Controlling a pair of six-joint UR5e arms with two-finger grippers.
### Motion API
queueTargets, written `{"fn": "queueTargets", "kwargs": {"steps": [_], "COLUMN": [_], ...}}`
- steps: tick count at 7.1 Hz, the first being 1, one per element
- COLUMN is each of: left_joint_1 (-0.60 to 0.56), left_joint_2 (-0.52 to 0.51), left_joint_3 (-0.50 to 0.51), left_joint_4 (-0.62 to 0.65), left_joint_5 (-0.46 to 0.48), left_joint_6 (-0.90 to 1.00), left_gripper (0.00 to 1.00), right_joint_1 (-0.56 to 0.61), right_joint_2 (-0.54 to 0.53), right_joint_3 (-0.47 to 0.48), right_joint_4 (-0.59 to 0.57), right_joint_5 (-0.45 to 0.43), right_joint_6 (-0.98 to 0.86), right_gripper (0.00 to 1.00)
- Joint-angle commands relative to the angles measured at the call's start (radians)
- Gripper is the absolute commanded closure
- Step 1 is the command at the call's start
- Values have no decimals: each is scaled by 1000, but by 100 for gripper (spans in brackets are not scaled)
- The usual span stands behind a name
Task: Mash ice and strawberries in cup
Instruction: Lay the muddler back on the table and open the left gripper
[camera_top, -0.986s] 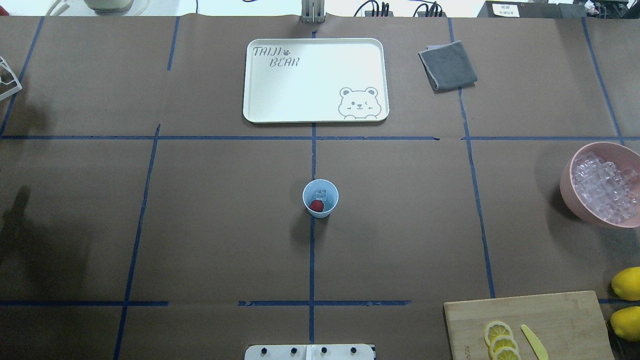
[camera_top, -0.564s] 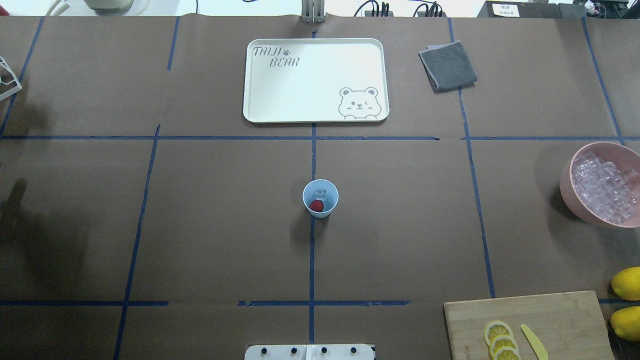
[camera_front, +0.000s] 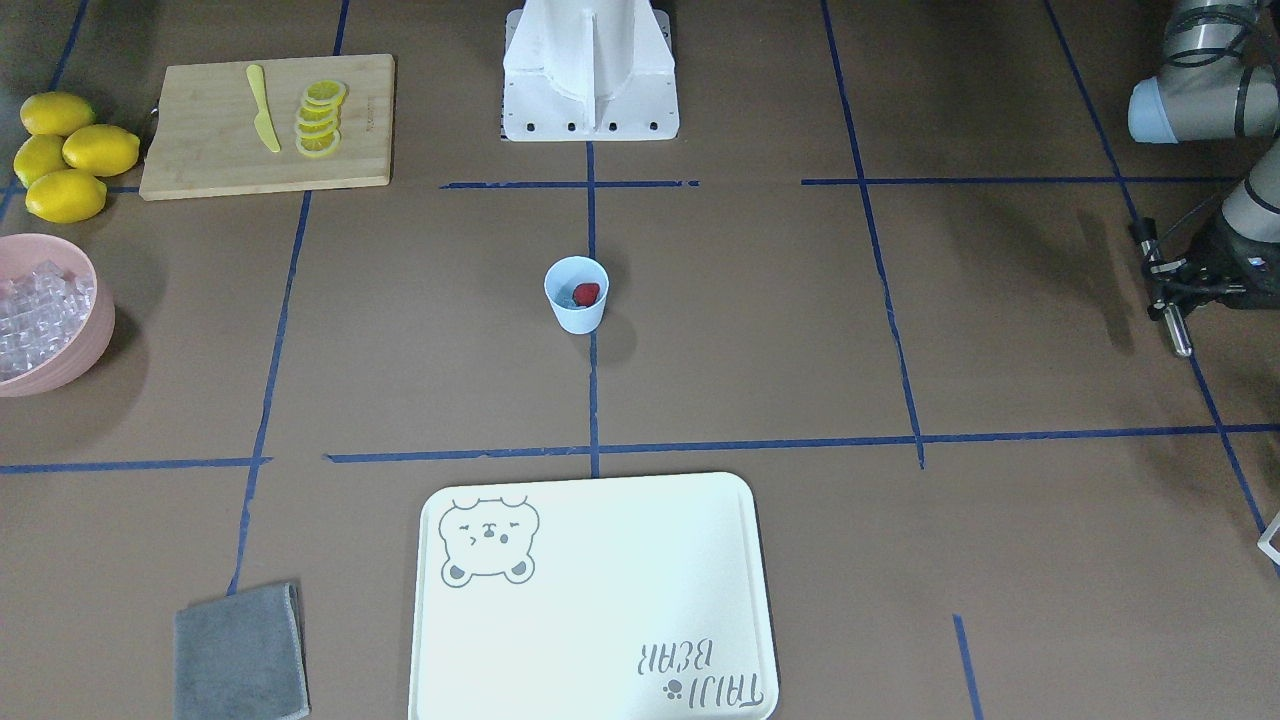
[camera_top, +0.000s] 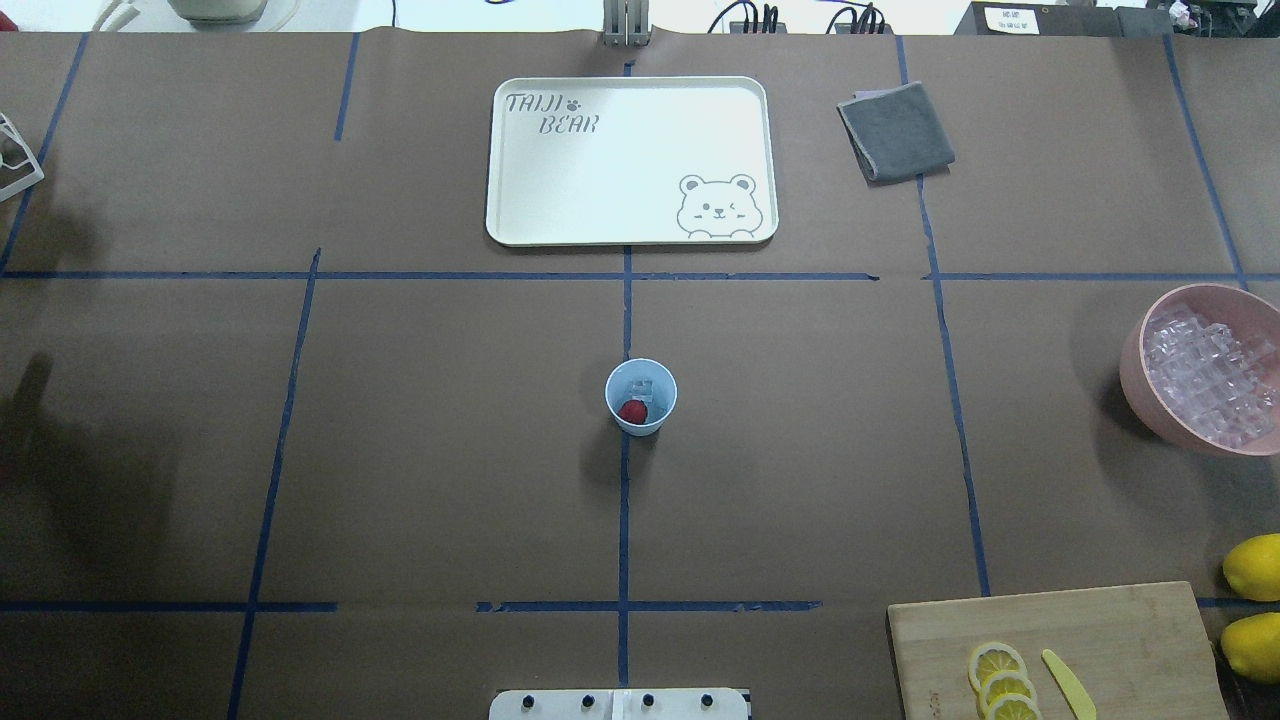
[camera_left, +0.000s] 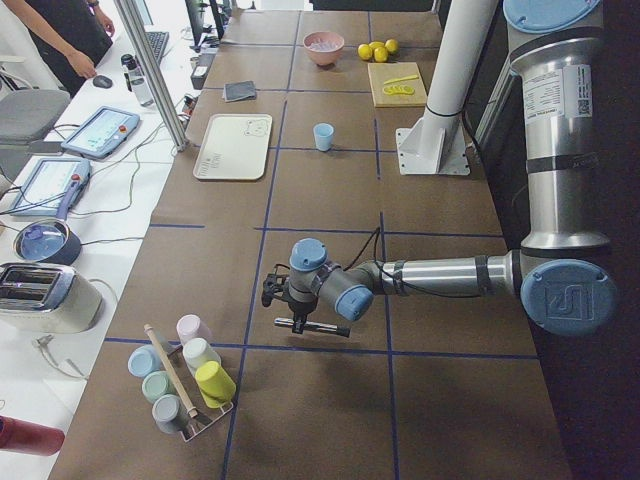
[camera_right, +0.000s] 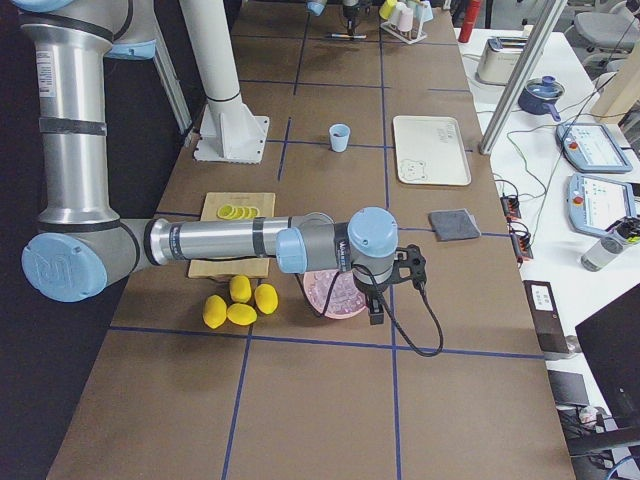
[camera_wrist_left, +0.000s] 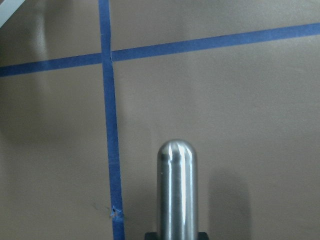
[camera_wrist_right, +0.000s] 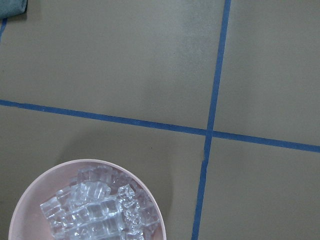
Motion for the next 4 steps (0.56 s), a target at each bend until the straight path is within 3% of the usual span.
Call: {"fn": "queueTargets", "kwargs": {"steps": [1, 4], "left_joint_1": [-2, 0], "left_joint_2": [8, 0], "left_joint_3": [-1, -4], "left_joint_4": [-7, -1], "left_joint_5": [60, 71], "left_joint_6": [0, 0], "left_gripper": [0, 0], "right_joint_1": [-1, -1], "right_joint_2": [1, 0], "right_joint_3": [0, 0], "right_joint_4": [0, 0], "right_joint_5": [-2, -2], "right_joint_6": [0, 0], "right_gripper": [0, 1]}}
